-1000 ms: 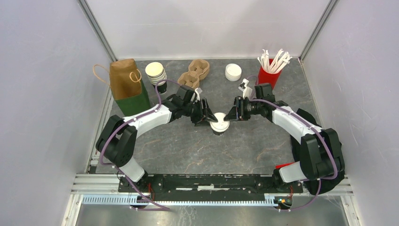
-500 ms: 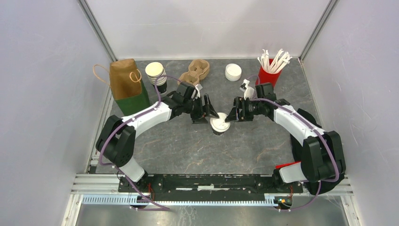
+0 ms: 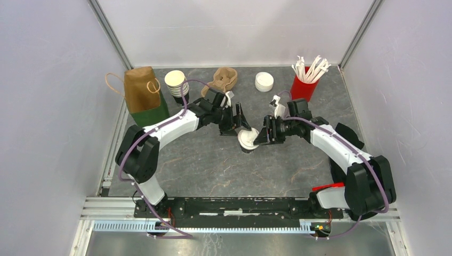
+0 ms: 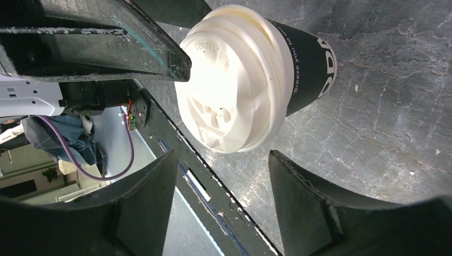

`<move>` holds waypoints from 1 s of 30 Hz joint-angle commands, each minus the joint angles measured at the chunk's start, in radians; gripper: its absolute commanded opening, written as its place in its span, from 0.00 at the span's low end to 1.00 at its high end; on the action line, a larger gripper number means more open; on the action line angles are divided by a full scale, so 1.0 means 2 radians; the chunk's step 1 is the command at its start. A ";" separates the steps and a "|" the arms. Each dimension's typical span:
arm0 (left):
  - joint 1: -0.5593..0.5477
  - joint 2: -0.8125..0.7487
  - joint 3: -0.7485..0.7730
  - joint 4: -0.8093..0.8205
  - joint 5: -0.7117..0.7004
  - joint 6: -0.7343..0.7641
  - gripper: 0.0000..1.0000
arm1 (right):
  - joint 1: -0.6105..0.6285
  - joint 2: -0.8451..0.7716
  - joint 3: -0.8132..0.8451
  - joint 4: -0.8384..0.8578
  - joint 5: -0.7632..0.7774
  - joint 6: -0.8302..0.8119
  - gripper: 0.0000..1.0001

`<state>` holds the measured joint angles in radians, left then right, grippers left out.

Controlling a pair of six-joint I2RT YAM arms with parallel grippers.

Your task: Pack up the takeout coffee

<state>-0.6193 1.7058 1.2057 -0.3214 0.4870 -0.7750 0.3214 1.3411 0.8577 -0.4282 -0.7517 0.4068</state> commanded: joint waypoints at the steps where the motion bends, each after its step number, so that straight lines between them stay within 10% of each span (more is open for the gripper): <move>1: -0.003 0.008 0.032 -0.008 0.015 0.032 0.85 | 0.010 0.012 0.009 0.005 -0.003 0.014 0.63; 30: -0.003 0.002 0.016 -0.018 0.022 0.049 0.67 | -0.012 0.000 0.058 -0.038 0.051 -0.018 0.65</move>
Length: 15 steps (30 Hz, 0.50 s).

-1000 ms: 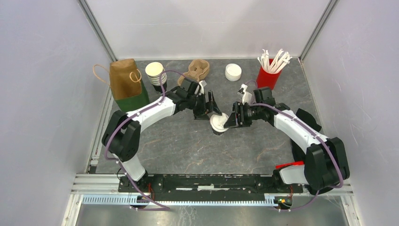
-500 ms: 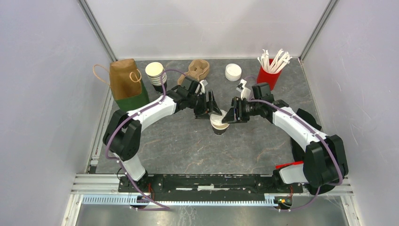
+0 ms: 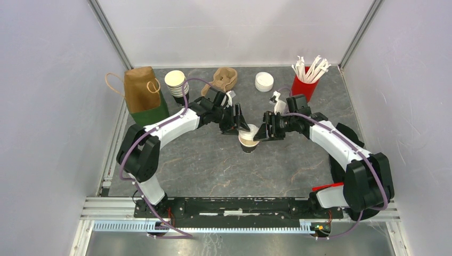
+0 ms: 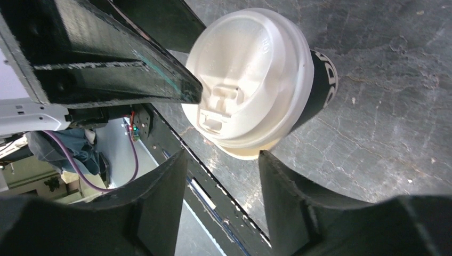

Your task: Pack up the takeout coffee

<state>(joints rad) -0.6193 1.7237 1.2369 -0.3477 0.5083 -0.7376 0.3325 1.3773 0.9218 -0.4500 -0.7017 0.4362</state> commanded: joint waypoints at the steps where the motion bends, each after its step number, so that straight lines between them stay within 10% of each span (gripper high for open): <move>1: -0.003 -0.008 0.000 -0.007 0.011 0.032 0.66 | -0.024 -0.021 0.027 -0.027 0.029 -0.034 0.67; 15: -0.003 -0.011 -0.001 -0.017 0.015 0.046 0.57 | -0.023 0.066 0.080 0.010 0.017 0.001 0.76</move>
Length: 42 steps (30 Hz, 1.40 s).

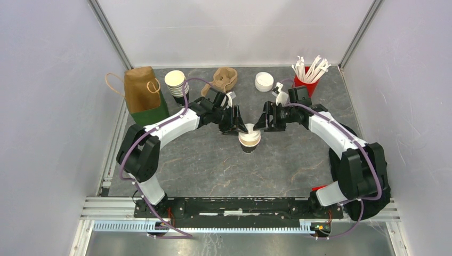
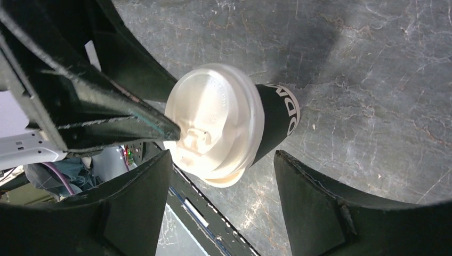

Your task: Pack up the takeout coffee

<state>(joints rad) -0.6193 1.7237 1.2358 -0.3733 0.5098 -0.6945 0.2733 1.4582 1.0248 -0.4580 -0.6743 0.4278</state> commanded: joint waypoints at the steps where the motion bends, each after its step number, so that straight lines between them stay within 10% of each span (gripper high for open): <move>1: -0.003 -0.011 0.000 -0.004 0.014 0.024 0.56 | 0.008 0.033 0.034 0.005 0.006 -0.003 0.76; 42: -0.004 -0.019 -0.005 -0.015 0.007 0.024 0.60 | 0.030 0.006 0.023 -0.057 0.030 -0.055 0.63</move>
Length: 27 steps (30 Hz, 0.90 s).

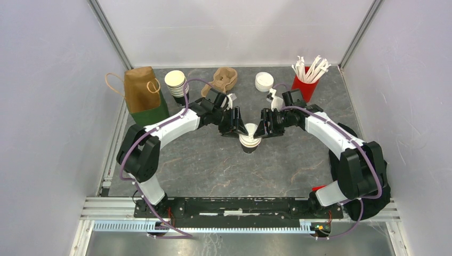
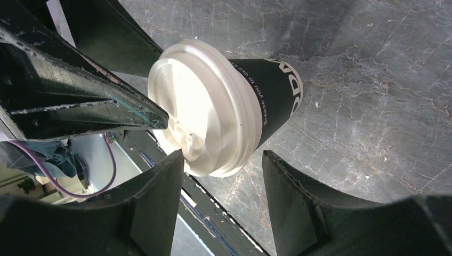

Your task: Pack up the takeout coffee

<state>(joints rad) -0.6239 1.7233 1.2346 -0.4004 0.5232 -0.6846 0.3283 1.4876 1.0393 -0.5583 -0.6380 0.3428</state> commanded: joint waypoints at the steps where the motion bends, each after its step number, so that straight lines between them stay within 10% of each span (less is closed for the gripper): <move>1: -0.002 -0.020 -0.005 -0.002 0.002 0.019 0.60 | 0.004 -0.009 0.016 -0.008 0.012 -0.012 0.63; 27: -0.002 -0.026 0.001 -0.009 0.020 0.026 0.58 | 0.037 0.001 0.091 -0.063 0.104 -0.043 0.62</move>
<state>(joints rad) -0.6239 1.7176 1.2201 -0.4225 0.5320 -0.6800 0.3691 1.4887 1.1522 -0.6281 -0.5205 0.3023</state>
